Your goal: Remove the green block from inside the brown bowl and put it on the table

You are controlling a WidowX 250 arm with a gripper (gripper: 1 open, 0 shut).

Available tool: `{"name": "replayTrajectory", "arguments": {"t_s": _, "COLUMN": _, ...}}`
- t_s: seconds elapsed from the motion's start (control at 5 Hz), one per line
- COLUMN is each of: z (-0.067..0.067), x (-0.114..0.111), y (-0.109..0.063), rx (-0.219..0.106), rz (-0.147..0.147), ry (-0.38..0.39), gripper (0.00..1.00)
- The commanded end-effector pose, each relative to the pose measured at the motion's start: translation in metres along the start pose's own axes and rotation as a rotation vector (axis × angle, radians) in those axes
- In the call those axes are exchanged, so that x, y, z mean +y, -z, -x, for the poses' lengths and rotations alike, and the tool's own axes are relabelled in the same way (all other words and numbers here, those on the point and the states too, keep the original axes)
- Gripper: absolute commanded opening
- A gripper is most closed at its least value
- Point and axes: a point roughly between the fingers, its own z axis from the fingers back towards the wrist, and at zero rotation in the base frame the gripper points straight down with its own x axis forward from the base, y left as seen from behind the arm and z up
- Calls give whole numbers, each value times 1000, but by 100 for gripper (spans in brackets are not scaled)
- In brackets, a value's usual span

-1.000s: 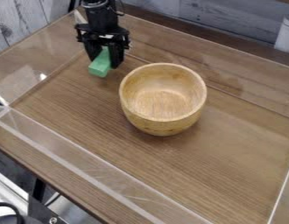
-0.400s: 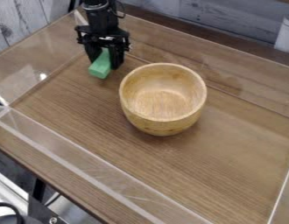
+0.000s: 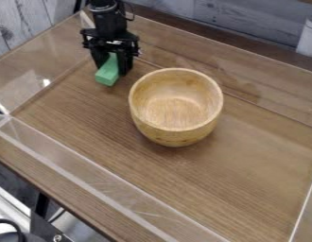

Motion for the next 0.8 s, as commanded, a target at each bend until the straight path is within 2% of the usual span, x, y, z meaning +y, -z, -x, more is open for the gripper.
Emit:
{"name": "replayTrajectory", "arguments": {"t_s": 0.0, "z": -9, "x": 9, "y": -21, "rx": -62, "rz": -22, "ry": -12, "gripper": 0}}
{"name": "replayTrajectory", "arguments": {"t_s": 0.6, "z": -7, "x": 18, "y": -16, "rx": -49, "rz": -24, "ry": -33, "gripper": 0}}
